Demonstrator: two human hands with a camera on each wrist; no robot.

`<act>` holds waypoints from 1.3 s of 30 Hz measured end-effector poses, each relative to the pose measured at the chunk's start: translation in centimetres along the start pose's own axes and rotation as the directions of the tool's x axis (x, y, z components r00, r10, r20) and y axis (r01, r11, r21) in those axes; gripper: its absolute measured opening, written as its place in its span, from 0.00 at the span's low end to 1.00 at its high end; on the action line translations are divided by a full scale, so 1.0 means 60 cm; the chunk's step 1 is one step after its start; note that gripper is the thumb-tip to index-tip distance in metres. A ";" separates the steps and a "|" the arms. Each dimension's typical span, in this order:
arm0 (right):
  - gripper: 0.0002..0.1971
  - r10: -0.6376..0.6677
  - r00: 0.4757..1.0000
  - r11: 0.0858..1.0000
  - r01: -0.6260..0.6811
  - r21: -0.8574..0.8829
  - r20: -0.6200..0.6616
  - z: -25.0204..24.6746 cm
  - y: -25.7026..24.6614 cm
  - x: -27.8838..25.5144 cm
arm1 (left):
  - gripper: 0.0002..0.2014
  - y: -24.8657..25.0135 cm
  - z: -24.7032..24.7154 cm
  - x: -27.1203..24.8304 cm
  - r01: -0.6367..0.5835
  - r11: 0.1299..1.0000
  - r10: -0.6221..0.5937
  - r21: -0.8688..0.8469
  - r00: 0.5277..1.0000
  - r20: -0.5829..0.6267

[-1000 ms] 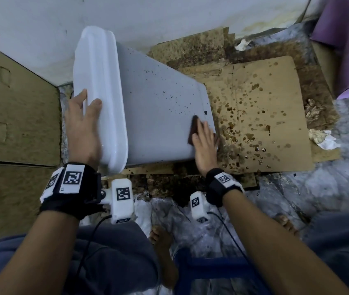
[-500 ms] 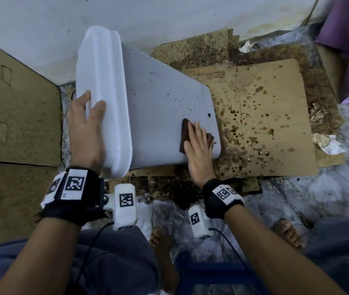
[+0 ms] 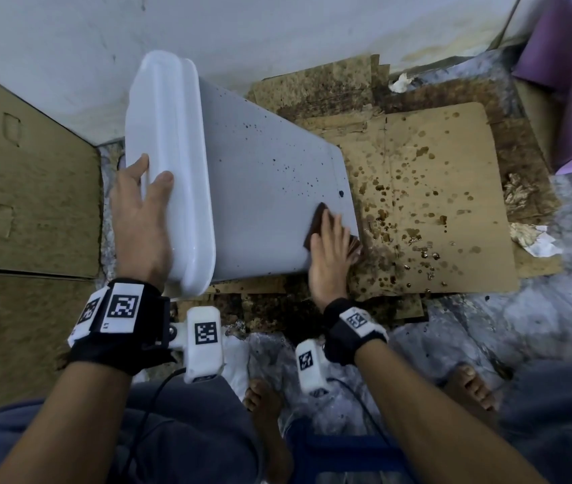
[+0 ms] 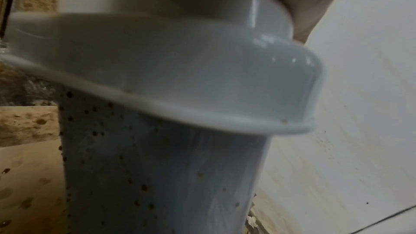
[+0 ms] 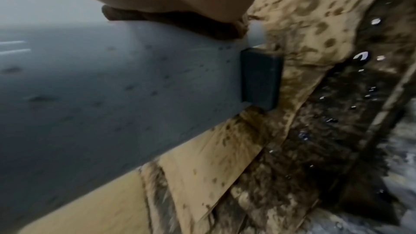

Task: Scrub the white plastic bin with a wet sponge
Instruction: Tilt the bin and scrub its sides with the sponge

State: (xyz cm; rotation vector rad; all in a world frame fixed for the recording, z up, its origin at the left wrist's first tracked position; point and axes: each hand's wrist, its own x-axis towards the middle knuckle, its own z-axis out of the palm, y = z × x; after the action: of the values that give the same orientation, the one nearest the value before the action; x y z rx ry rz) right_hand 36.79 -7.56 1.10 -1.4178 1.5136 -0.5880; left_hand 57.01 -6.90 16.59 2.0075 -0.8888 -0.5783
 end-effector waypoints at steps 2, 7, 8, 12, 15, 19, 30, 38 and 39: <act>0.29 -0.145 0.989 0.989 0.145 -0.008 0.012 0.007 -0.025 -0.027 | 0.33 -0.001 -0.002 -0.001 0.006 1.000 -0.006 0.003 1.000 0.009; 0.26 -0.234 0.971 0.972 0.233 0.019 0.044 0.000 -0.008 -0.019 | 0.31 0.010 -0.005 -0.010 -0.015 0.998 0.013 0.062 0.999 0.039; 0.26 -0.202 0.979 0.979 0.201 0.026 0.035 -0.004 0.000 -0.011 | 0.33 0.016 -0.004 -0.009 -0.002 0.997 -0.002 0.079 0.999 0.050; 0.26 -0.005 0.998 0.998 0.002 0.055 0.056 -0.020 0.011 0.023 | 0.37 0.049 0.000 0.006 0.076 0.993 -0.084 0.093 0.993 0.084; 0.26 0.053 0.992 0.998 -0.057 0.036 0.112 -0.032 -0.006 0.026 | 0.33 0.070 0.008 0.011 0.097 0.991 -0.104 0.094 0.992 0.070; 0.25 -0.081 0.983 0.996 0.075 0.044 0.166 -0.033 -0.046 -0.004 | 0.30 0.084 0.021 0.016 0.025 0.993 -0.033 0.115 0.997 0.068; 0.25 -0.404 0.892 0.915 0.393 0.097 0.203 -0.009 -0.123 -0.091 | 0.37 0.079 0.021 0.025 -0.093 0.964 0.096 0.247 0.995 0.000; 0.27 -0.455 0.872 0.868 0.480 -0.128 0.181 -0.005 -0.124 -0.125 | 0.36 0.060 0.020 -0.027 -0.213 0.943 0.209 0.257 0.977 0.041; 0.27 -0.464 0.869 0.862 0.488 -0.139 0.170 -0.004 -0.126 -0.127 | 0.35 0.058 0.019 -0.036 -0.228 0.937 0.226 0.263 0.973 0.042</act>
State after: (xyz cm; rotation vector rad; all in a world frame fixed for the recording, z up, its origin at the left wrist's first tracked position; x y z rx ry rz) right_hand 39.41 -2.04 9.95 -1.9574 1.1272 -0.6501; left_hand 53.55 -7.18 19.05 2.0993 -1.2411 -0.3532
